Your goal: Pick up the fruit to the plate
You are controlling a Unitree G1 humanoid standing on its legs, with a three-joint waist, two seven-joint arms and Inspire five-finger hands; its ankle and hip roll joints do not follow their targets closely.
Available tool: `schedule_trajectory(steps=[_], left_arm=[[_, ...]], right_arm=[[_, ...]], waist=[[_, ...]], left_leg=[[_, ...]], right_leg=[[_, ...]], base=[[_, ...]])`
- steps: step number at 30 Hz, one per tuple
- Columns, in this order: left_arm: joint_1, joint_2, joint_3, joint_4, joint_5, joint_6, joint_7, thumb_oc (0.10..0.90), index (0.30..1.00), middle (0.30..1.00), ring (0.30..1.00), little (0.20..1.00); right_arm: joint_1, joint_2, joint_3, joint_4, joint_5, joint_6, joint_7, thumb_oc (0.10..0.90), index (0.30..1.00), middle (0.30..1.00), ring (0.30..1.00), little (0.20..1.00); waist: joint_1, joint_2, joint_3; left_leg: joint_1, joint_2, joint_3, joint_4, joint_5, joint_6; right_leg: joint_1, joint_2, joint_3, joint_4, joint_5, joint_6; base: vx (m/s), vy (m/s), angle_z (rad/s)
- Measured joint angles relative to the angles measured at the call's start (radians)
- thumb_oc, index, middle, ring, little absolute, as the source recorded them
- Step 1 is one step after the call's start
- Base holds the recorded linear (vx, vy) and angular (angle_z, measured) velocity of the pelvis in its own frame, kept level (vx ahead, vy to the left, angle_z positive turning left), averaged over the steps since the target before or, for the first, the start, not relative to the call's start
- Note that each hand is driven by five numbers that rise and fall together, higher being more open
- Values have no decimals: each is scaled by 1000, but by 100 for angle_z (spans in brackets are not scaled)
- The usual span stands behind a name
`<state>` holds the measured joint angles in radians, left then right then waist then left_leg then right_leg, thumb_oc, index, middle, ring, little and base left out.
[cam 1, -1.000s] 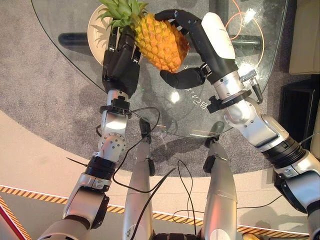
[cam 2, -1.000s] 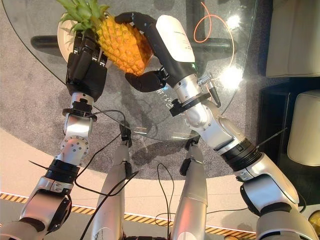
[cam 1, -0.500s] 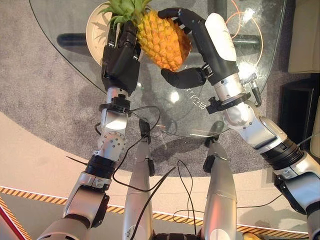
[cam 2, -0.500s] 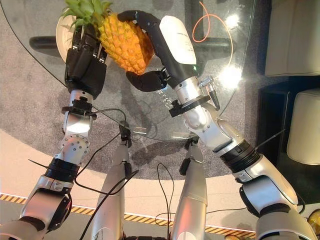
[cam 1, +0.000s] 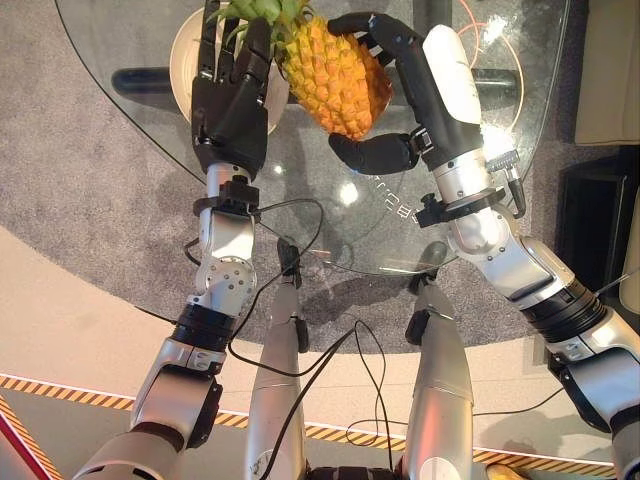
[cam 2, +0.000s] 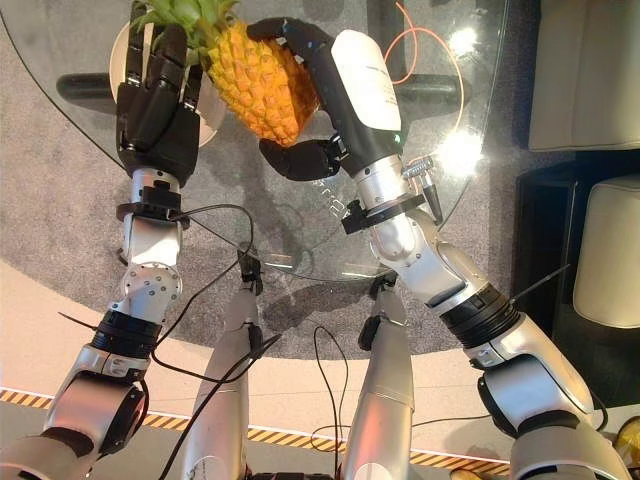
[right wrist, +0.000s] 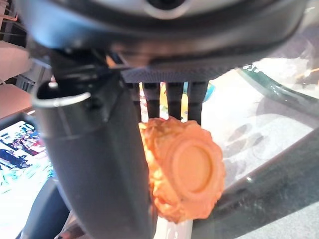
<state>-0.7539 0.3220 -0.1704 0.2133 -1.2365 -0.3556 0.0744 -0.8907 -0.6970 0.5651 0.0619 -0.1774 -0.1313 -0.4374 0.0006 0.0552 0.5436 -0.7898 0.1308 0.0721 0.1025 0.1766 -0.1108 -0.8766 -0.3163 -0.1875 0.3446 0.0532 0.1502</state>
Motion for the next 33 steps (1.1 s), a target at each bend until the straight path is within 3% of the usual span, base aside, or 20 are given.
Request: schedule_trajectory(steps=[20, 33], left_arm=[[0, -6, 25, 0, -9, 31, -2, 800, 900, 900, 900, 900], [0, 1, 23, 0, -47, 97, -3, 800, 900, 900, 900, 900]], right_arm=[[-7, -2, 0, 0, -59, -1, 27, 100, 300, 300, 300, 200], [-17, -14, 14, 0, -63, -1, 42, 100, 300, 300, 300, 200]], waist=[[1, 0, 0], [7, 0, 0]], left_leg=[[0, -1, 0, -1, 0, 0], [0, -1, 1, -9, 0, 0]], right_leg=[[0, 0, 0, -1, 0, 0], [-1, 0, -1, -7, 0, 0]], base=[[0, 0, 0], [0, 0, 0]])
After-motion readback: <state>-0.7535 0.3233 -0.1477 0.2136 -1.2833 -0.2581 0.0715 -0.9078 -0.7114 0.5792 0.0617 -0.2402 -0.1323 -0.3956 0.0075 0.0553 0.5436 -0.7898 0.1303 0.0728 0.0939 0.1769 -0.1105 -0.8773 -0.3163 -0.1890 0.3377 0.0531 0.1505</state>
